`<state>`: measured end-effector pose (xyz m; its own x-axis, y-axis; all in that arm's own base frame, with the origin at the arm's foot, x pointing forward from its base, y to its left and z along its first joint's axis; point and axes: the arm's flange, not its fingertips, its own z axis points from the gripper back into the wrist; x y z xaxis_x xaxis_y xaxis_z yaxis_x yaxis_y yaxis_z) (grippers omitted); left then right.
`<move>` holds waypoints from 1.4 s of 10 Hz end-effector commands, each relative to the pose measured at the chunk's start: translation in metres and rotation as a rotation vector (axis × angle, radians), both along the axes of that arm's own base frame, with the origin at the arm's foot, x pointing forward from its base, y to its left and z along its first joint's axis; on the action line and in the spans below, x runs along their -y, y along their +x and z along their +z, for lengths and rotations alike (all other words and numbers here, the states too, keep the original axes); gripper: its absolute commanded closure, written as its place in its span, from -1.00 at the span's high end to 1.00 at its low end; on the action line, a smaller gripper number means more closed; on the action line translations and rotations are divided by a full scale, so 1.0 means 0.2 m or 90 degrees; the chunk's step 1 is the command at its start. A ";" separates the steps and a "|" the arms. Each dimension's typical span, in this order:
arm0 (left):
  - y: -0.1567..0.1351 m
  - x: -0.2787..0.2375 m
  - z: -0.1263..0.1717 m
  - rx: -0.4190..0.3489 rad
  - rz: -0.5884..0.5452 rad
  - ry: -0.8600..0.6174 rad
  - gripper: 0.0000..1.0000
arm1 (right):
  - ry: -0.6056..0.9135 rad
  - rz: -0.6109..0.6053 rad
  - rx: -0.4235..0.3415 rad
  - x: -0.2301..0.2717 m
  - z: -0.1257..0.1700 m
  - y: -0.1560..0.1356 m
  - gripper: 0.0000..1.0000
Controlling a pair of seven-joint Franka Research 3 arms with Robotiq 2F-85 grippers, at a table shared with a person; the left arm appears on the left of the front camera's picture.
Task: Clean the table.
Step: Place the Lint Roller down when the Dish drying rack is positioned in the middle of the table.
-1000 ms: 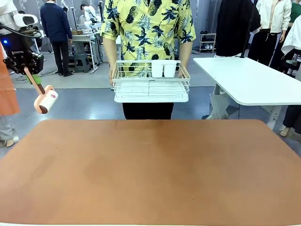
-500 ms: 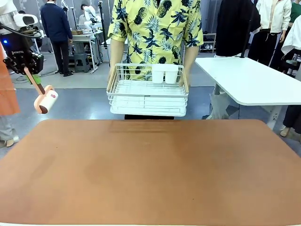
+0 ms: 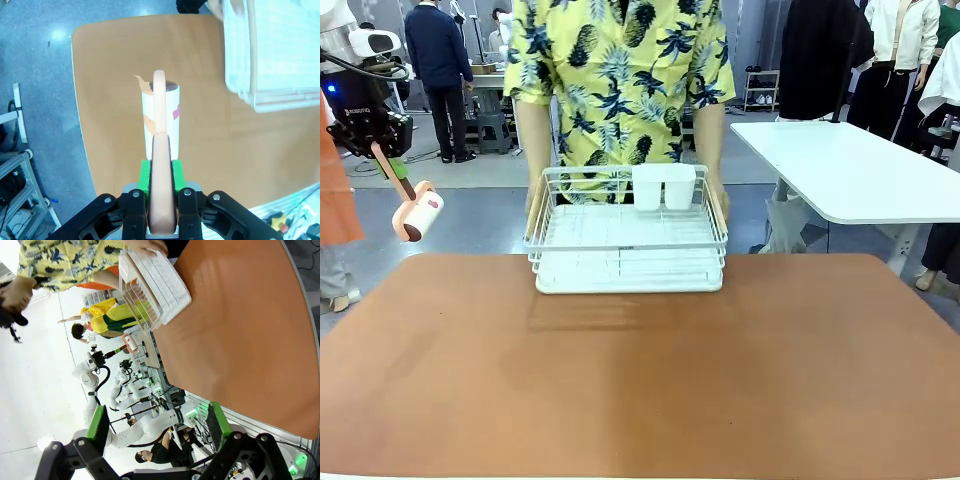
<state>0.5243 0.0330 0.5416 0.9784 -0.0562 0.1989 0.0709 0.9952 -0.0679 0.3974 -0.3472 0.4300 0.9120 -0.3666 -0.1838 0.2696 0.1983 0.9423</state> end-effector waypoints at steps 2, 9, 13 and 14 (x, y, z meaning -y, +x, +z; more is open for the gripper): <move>0.00 -0.01 0.01 0.003 0.002 0.009 -0.63 | -0.002 0.000 0.003 0.00 0.02 0.00 1.00; 0.00 -0.01 0.01 0.003 0.002 0.009 -0.63 | -0.002 0.000 0.003 0.00 0.02 0.00 1.00; 0.00 -0.01 0.01 0.003 0.002 0.009 -0.63 | -0.002 0.000 0.003 0.00 0.02 0.00 1.00; 0.00 -0.01 0.01 0.003 0.002 0.009 -0.63 | -0.002 0.000 0.003 0.00 0.02 0.00 1.00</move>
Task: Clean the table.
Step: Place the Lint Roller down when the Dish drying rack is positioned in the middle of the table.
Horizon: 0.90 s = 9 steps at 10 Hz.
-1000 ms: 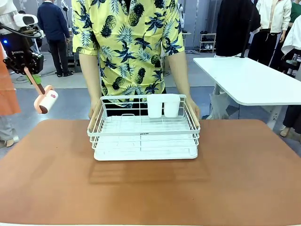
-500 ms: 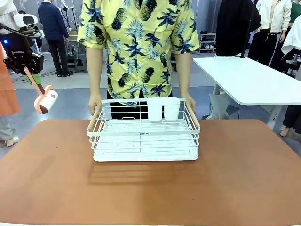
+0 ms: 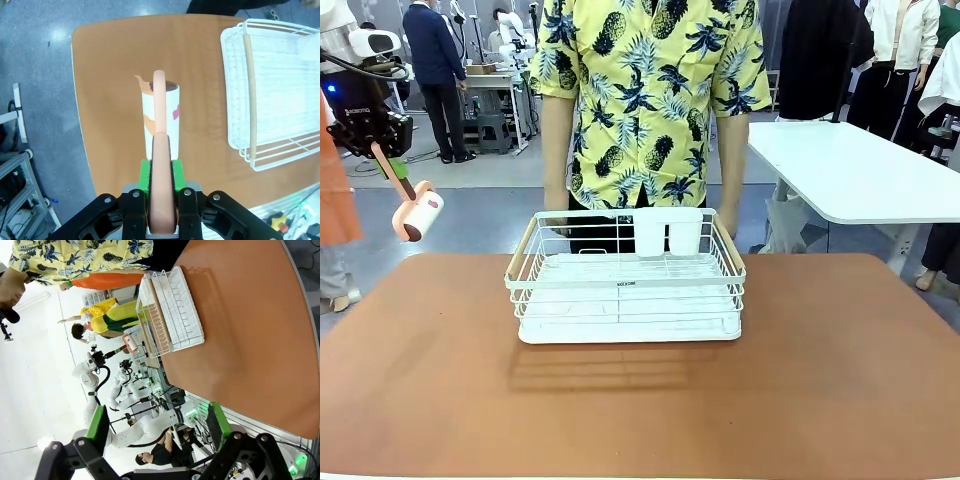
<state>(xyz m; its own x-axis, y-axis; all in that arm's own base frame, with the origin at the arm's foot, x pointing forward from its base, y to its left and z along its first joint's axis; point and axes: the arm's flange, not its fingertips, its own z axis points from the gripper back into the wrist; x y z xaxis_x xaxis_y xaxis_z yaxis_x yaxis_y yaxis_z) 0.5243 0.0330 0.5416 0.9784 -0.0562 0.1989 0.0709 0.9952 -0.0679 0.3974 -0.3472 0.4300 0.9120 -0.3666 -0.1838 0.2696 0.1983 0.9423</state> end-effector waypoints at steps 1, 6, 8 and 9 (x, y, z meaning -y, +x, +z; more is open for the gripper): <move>0.00 -0.01 0.01 0.003 0.002 0.009 -0.63 | -0.002 0.000 0.003 0.00 0.02 0.00 1.00; 0.00 -0.01 0.01 0.003 0.002 0.009 -0.63 | -0.002 0.000 0.003 0.00 0.02 0.00 1.00; 0.00 -0.01 0.01 0.003 0.002 0.009 -0.63 | -0.002 0.000 0.003 0.00 0.02 0.00 1.00; 0.00 -0.01 0.01 0.003 0.002 0.009 -0.63 | -0.002 0.000 0.003 0.00 0.02 0.00 1.00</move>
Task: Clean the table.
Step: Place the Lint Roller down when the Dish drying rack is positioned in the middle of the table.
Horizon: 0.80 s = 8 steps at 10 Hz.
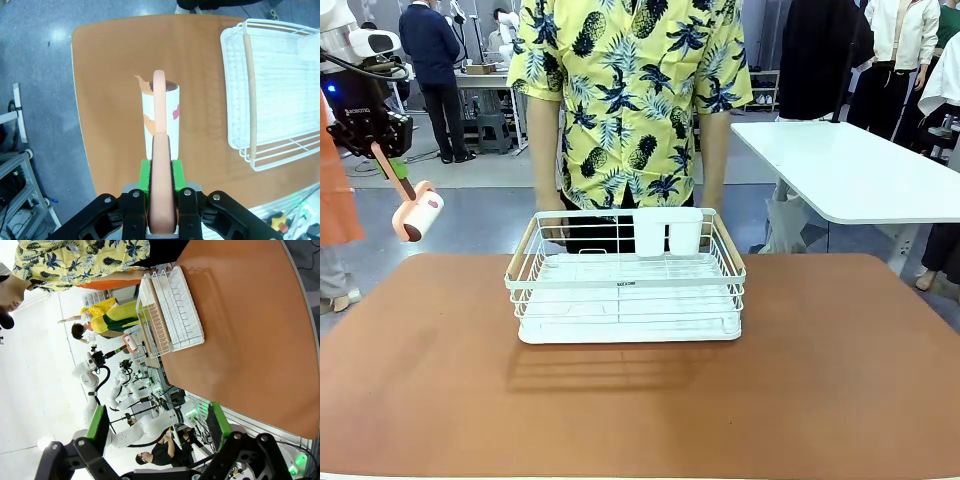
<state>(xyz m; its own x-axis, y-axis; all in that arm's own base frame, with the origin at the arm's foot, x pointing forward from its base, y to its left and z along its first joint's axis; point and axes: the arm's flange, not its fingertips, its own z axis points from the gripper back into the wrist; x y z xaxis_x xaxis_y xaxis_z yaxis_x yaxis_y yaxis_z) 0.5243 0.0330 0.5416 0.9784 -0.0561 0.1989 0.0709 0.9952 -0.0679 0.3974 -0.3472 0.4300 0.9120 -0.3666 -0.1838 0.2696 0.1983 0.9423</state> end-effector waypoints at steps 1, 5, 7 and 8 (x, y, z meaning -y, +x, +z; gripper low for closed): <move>0.00 -0.01 0.01 0.003 0.002 0.009 -0.63 | -0.002 0.000 0.003 0.00 0.02 0.00 1.00; -0.04 0.09 -0.05 0.003 0.262 -0.026 -0.63 | -0.002 0.000 0.003 0.00 0.02 0.00 1.00; -0.04 0.10 -0.09 0.042 0.419 -0.053 -0.63 | -0.002 0.000 0.003 0.00 0.02 0.00 1.00; -0.04 0.11 -0.12 0.062 0.498 -0.092 -0.63 | -0.002 0.000 0.003 0.00 0.02 0.00 1.00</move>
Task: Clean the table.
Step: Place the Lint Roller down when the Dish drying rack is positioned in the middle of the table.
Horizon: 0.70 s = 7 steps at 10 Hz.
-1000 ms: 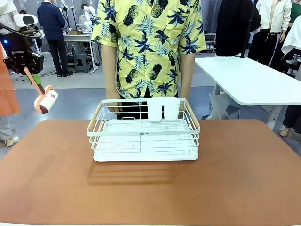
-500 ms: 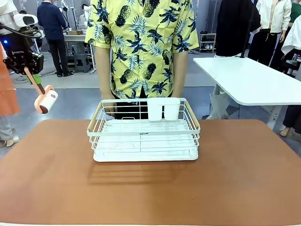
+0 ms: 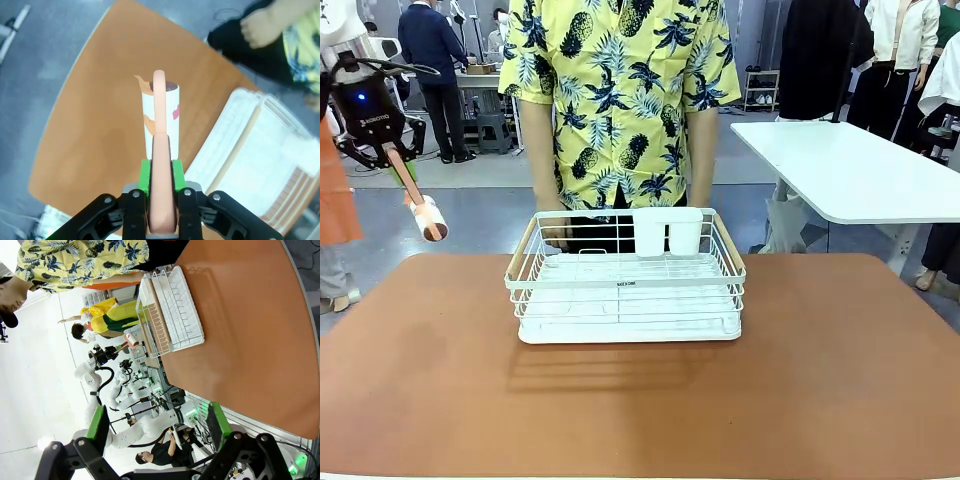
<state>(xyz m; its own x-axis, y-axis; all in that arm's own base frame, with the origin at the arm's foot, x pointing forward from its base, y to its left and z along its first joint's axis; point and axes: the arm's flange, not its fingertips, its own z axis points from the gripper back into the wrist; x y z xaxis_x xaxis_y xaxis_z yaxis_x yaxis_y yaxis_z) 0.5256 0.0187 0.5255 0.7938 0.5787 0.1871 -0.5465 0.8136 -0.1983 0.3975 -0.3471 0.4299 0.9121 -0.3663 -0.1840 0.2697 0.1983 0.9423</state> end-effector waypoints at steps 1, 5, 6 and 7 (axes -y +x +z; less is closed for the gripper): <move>-0.05 0.05 -0.07 0.061 0.145 -0.032 -0.63 | -0.002 0.000 0.003 0.00 0.02 0.00 1.00; -0.06 0.04 -0.26 0.179 0.252 -0.162 -0.63 | -0.002 0.000 0.003 0.00 0.02 0.00 1.00; -0.07 0.04 -0.32 0.217 0.274 -0.173 -0.63 | -0.002 0.000 0.003 0.00 0.02 0.00 1.00; -0.08 0.03 -0.41 0.223 0.276 -0.185 -0.63 | -0.002 0.000 0.003 0.00 0.02 0.00 1.00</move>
<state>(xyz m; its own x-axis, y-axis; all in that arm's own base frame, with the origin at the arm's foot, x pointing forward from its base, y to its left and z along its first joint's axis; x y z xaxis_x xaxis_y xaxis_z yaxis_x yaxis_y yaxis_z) 0.5159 0.0157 0.4629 0.3993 0.9023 0.1626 -0.7153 0.4175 -0.5604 0.3975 -0.3471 0.4299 0.9121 -0.3663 -0.1840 0.2697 0.1983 0.9423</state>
